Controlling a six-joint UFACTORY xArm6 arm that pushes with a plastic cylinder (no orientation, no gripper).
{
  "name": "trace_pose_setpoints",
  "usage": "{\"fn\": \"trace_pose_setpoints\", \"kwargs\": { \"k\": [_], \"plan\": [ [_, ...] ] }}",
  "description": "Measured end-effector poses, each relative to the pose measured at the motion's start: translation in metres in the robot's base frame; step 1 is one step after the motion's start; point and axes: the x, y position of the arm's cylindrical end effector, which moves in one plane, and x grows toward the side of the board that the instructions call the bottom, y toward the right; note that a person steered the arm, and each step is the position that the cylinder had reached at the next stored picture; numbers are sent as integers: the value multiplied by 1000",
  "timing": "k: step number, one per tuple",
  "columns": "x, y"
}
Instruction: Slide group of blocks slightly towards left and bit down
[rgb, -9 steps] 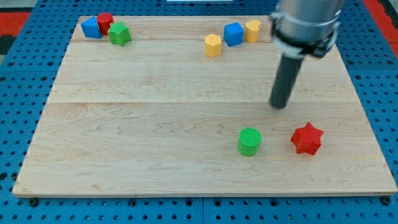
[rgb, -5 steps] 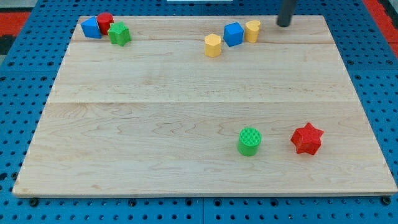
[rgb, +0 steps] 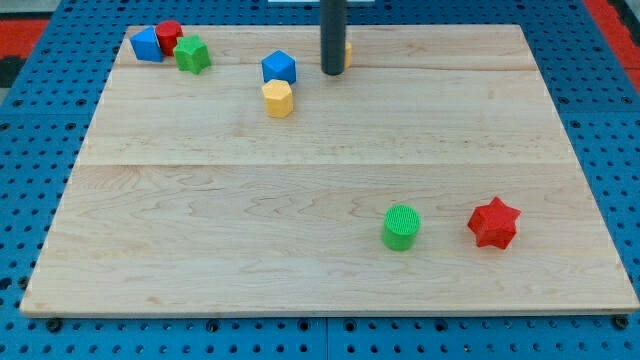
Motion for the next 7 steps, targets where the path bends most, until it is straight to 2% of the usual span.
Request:
{"fn": "trace_pose_setpoints", "kwargs": {
  "k": [1, 2, 3, 4, 5, 7],
  "plan": [
    [-9, 29],
    [-42, 54],
    [-50, 16],
    [-22, -33],
    [25, -68],
    [103, -117]
  ]
}}
